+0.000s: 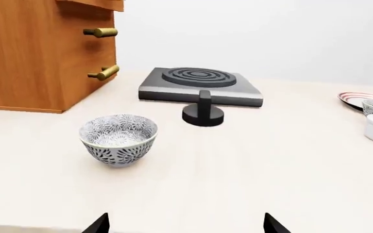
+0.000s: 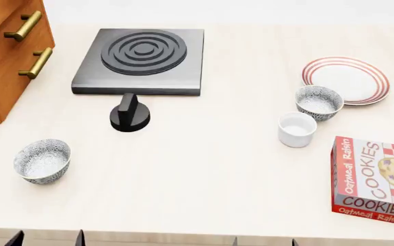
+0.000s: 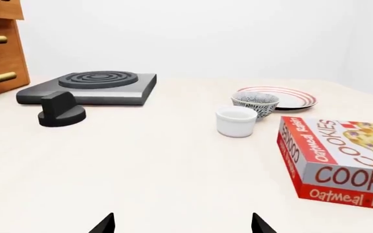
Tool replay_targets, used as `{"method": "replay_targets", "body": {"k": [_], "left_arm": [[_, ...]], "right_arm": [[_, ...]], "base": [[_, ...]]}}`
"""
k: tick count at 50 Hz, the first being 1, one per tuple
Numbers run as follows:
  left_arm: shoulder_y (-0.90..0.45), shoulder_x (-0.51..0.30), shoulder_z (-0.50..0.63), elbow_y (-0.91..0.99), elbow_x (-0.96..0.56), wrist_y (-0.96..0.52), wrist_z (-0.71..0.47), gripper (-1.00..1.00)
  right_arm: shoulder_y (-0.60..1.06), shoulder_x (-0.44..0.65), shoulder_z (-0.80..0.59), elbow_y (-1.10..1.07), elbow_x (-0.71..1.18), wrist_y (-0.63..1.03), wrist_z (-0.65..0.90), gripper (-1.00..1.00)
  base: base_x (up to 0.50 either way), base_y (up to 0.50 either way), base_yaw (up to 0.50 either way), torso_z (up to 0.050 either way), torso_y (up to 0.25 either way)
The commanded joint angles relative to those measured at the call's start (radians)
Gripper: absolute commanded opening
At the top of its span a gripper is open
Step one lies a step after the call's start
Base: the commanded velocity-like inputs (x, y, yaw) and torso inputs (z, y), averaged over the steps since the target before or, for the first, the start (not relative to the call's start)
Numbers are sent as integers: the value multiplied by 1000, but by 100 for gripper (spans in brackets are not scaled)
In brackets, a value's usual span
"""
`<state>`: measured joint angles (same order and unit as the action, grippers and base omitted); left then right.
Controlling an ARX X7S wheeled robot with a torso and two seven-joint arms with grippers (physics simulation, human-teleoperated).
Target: Pick the akita bowl between the plate and the ramekin and place it on the plate.
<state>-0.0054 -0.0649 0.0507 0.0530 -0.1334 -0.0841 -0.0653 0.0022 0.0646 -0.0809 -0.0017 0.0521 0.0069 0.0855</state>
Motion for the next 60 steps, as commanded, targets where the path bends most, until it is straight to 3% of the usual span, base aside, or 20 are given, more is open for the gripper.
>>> {"method": "replay_targets", "body": {"k": [1,5,10,36,60], "left_arm": [[-26,-19,-27,71,-110,-151,-18,100],[-103,-25,-96,70,-202,-278,-55,100],[-174,-32,-148,25,-251,-323,-88,100],[-360,-91,-287,-270,-310,-302,-149,100],[-371,-104,-280,-369,-276,-209,-171,100]], "right_arm": [[-1,15,-17,-5,15,-2,21,100],[-4,19,-19,-16,32,8,20,100],[-3,26,-30,-22,30,19,28,100],[-11,63,-63,-78,76,50,44,100],[137,147,-104,-476,77,491,86,100]], "base": [[0,0,0,0,0],[0,0,0,0,0],[0,0,0,0,0],[0,0,0,0,0],[0,0,0,0,0]]}}
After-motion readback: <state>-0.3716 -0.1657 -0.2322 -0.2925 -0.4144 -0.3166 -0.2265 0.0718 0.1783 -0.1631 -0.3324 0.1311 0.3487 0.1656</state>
